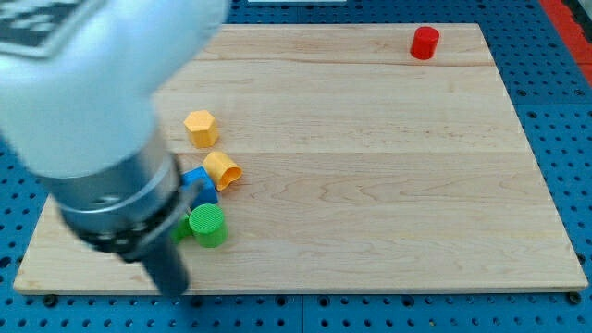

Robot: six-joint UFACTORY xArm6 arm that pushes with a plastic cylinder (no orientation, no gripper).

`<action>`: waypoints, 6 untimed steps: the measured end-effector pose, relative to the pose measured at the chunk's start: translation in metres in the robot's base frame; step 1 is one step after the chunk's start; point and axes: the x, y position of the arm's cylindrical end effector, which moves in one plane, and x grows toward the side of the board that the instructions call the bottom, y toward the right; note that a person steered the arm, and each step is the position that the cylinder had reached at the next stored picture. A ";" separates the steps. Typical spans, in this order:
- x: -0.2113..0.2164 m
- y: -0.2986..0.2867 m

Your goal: Move the red star into the bottom of the yellow hexagon

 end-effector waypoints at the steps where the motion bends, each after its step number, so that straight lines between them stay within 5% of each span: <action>1: -0.001 -0.061; 2: -0.009 -0.110; 6: -0.121 0.008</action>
